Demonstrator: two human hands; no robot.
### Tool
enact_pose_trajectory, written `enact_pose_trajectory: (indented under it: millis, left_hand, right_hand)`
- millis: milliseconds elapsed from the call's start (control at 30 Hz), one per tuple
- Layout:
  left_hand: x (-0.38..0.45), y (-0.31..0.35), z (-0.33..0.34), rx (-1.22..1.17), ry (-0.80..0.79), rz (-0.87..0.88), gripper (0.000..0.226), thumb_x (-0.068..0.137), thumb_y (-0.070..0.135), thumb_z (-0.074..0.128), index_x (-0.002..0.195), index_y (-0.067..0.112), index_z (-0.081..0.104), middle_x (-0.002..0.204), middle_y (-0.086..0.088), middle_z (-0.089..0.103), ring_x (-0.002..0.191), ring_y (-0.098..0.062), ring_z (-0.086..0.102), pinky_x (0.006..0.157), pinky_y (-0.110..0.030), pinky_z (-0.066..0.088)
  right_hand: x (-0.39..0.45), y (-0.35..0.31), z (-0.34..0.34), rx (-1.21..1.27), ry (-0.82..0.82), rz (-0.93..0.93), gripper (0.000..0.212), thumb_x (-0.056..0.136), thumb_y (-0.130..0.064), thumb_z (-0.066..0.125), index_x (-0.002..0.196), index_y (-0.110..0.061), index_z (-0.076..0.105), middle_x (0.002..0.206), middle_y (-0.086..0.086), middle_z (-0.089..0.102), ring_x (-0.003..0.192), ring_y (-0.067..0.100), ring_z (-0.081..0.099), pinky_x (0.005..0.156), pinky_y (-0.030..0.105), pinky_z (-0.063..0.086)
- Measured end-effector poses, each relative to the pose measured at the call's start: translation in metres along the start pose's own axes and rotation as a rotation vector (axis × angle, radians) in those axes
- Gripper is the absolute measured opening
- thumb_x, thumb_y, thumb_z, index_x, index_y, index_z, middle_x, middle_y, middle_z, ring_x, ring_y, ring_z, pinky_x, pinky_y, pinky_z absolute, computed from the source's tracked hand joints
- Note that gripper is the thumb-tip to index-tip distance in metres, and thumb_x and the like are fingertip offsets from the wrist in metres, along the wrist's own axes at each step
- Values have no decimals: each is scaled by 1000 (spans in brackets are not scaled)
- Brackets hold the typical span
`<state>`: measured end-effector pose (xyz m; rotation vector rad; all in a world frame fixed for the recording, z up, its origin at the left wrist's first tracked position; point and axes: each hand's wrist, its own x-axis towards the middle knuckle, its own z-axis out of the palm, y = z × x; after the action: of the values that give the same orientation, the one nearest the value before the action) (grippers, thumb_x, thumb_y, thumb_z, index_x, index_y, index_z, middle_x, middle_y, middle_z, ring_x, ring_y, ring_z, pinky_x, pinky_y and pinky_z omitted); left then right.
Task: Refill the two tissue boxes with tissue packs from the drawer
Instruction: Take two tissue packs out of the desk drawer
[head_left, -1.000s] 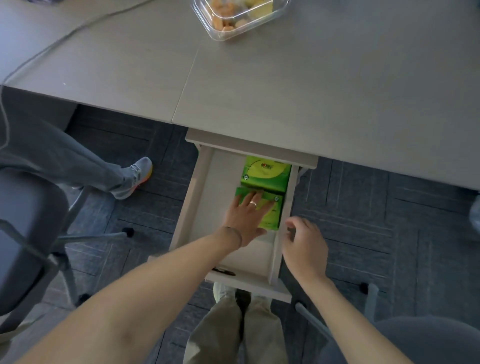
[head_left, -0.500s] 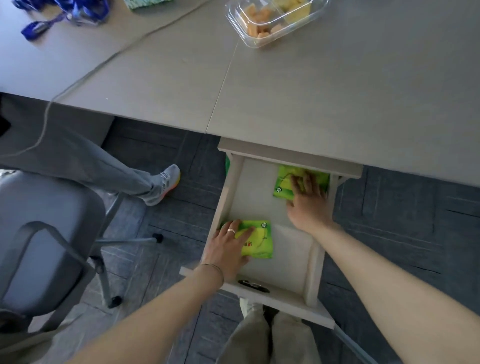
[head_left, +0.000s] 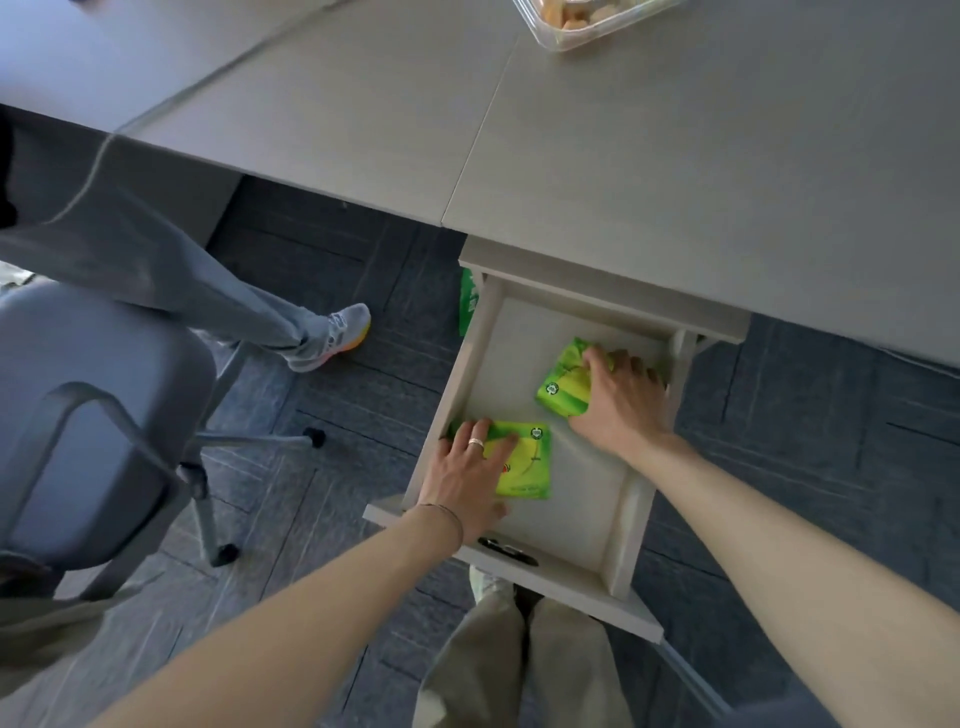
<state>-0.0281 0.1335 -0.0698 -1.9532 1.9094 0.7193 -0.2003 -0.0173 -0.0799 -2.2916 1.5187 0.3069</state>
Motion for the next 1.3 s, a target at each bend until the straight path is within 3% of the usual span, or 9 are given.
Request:
enact_pose_trajectory:
  millis: [133,267,333,467,600,767,900,1033,1300]
  left_hand:
    - [3,3,7,109,-55,41,118,74,58,74,157,28,-4,165,-16,1,152,-35,2,120,-60,11]
    - [16,5,3,179,-61,47,120,77,28,76,154,31,-15,161,-23,15,149,-39,14,118,-60,15]
    - [18,5,-3,202,-66,40,118,78,23,76,155,30,-13,155,-23,27,142,-40,27,115,-58,23]
    - [11,7,-19,121,-20,32,115,74,34,74,155,30,-8,145,-19,38,127,-37,41,108,-52,33]
    - [-17,22,-59,-129,92,-29,118,64,38,73,155,32,-1,138,-12,42,121,-33,44,104,-42,36]
    - [-48,40,-125,-264,267,-57,115,66,48,68,156,35,-2,128,-6,45,114,-26,45,95,-36,37]
    - [-48,56,-183,-331,344,-44,116,66,49,71,156,36,0,131,-7,44,117,-26,43,96,-36,37]
    - [-30,74,-235,-274,390,-3,116,65,51,71,155,38,-1,127,-7,48,115,-27,47,96,-37,38]
    - [60,108,-313,-277,461,-96,118,62,54,74,154,39,2,125,-6,47,111,-25,47,93,-35,39]
  right_hand:
    - [-31,-6,-24,201,123,34,68,59,-52,75,111,-25,41,103,11,59,93,35,59,81,43,47]
    - [-66,-6,-52,334,202,74,70,60,-47,80,112,-25,40,107,9,58,94,34,58,81,43,49]
    - [-80,-6,-61,348,219,79,71,60,-47,81,114,-25,40,108,7,58,93,31,56,80,43,48]
    - [-102,-8,-90,337,252,65,73,58,-45,82,115,-25,41,108,6,57,94,29,55,81,44,46]
    - [-121,-9,-128,369,325,117,73,58,-42,84,116,-24,44,109,5,58,96,28,55,83,43,44]
    - [-142,-5,-180,382,408,156,76,58,-39,84,120,-24,43,113,4,59,98,29,57,84,44,44]
    - [-146,2,-226,395,489,169,94,60,-40,83,140,-28,36,118,4,60,105,29,57,89,43,46]
    - [-134,20,-269,385,538,136,113,61,-40,86,154,-23,24,124,8,60,112,30,55,97,43,45]
    - [-62,98,-327,259,604,70,106,58,-41,87,148,-26,33,123,5,62,107,29,55,90,43,46]
